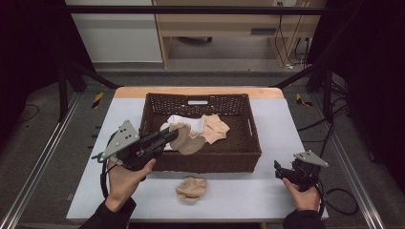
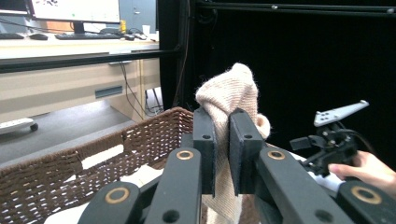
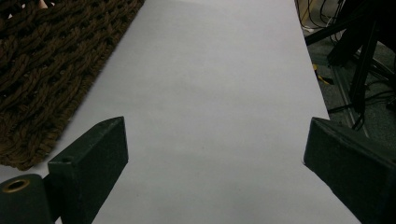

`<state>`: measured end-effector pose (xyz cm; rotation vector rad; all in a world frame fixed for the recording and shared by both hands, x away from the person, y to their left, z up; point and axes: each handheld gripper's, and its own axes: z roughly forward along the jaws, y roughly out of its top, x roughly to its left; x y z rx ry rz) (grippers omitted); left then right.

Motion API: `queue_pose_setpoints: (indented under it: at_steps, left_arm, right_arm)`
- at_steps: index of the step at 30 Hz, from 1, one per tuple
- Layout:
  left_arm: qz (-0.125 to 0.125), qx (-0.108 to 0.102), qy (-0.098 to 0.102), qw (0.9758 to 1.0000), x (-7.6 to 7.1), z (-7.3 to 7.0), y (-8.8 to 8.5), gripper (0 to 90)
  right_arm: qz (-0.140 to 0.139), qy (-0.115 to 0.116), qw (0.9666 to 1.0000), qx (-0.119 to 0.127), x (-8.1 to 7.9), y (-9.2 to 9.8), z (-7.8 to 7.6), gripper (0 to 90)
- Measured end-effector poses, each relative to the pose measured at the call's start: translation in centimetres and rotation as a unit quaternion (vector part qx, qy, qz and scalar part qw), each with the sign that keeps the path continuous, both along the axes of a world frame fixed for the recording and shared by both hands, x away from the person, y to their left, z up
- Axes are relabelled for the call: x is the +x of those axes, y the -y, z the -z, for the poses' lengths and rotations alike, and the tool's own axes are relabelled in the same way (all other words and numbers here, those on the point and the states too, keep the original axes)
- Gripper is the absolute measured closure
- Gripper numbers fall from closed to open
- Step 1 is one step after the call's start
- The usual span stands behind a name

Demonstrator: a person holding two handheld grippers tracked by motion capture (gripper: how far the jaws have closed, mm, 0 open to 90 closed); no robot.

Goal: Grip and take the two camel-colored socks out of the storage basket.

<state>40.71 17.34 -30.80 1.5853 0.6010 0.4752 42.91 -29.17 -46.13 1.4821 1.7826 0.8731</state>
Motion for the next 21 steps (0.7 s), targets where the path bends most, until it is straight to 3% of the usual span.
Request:
queue_pose_setpoints:
  at_steps: [11, 21]
  left_arm:
    - [0.019, 0.037, -0.034, 0.9986, -1.7, 3.1, 0.2, 82.2]
    - [0.029, 0.076, -0.091, 0.9926, -1.8, 7.8, 1.1, 82.1]
  right_arm:
    - [-0.001, 0.0, 1.0, 0.0, -0.1, 0.0, 0.0, 6.6]
    - [-0.002, -0.001, 1.0, -0.004, 0.0, 0.0, 0.1, 6.6]
